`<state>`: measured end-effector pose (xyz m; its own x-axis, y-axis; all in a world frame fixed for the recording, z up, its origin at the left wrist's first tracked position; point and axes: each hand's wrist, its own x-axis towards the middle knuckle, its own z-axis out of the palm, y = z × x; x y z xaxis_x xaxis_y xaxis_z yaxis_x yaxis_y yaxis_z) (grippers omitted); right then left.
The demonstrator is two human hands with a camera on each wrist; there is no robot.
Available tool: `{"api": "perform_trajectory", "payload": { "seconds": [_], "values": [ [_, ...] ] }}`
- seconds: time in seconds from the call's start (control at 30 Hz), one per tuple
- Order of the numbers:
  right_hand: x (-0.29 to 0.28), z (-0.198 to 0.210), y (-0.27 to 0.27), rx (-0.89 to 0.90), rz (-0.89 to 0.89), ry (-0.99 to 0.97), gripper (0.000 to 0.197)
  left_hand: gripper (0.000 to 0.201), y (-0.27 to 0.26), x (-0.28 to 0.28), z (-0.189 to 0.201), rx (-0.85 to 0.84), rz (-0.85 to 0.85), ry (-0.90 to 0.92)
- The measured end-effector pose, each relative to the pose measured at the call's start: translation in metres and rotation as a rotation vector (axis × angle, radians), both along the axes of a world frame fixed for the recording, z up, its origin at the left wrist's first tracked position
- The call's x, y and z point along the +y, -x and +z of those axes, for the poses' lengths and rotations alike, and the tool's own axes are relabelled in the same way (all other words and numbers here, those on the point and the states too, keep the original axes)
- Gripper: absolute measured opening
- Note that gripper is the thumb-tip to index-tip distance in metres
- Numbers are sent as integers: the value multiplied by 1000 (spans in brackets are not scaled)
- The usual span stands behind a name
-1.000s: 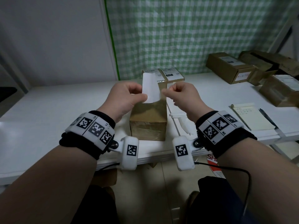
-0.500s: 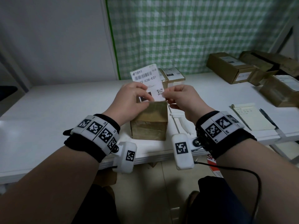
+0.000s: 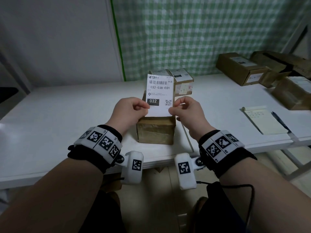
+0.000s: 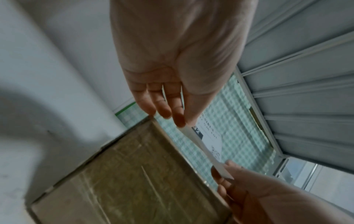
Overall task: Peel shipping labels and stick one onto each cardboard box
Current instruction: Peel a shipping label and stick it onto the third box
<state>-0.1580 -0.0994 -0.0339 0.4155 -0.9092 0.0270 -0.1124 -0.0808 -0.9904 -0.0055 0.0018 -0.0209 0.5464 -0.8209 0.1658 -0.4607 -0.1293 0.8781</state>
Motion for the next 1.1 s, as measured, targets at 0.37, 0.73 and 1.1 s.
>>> {"api": "perform_trajectory", "payload": {
  "seconds": [0.37, 0.73, 1.1],
  "values": [
    [4, -14, -4, 77, -45, 161, 28, 21, 6, -3, -14, -212, 42, -21],
    [2, -24, -2, 156, -66, 283, 23, 16, 6, -2, -19, -375, 52, -84],
    [13, -15, -5, 55, 61, 59, 37, 95, 6, 4, -19, -347, 123, -313]
  ]
}}
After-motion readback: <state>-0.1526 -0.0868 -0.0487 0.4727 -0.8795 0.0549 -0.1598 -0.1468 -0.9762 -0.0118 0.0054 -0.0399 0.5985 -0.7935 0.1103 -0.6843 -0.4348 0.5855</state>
